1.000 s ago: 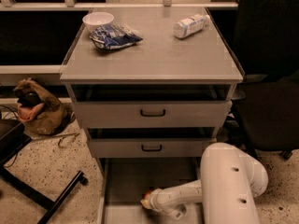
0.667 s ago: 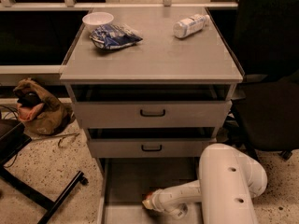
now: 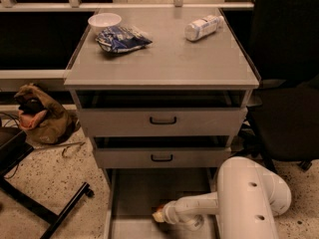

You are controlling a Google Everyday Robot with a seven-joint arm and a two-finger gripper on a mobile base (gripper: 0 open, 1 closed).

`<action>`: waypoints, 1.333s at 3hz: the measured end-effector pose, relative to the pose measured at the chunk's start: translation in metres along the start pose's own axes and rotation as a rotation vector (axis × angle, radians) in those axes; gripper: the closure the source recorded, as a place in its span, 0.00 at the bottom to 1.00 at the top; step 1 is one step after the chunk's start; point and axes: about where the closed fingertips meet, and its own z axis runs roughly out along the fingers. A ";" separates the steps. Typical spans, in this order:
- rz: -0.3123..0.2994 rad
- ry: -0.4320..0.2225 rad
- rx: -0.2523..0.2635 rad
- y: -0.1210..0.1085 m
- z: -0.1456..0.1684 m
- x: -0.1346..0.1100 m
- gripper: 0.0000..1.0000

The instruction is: Place apple into bottom drawer

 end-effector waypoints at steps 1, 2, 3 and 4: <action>0.006 0.007 -0.053 0.003 0.000 -0.010 1.00; -0.006 0.009 -0.081 0.006 0.003 -0.017 1.00; -0.040 -0.027 -0.067 0.020 0.008 -0.014 1.00; -0.044 -0.078 -0.033 0.020 0.009 -0.023 1.00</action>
Offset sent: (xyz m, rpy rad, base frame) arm 0.0168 0.0213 0.0108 0.0622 0.0543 0.0772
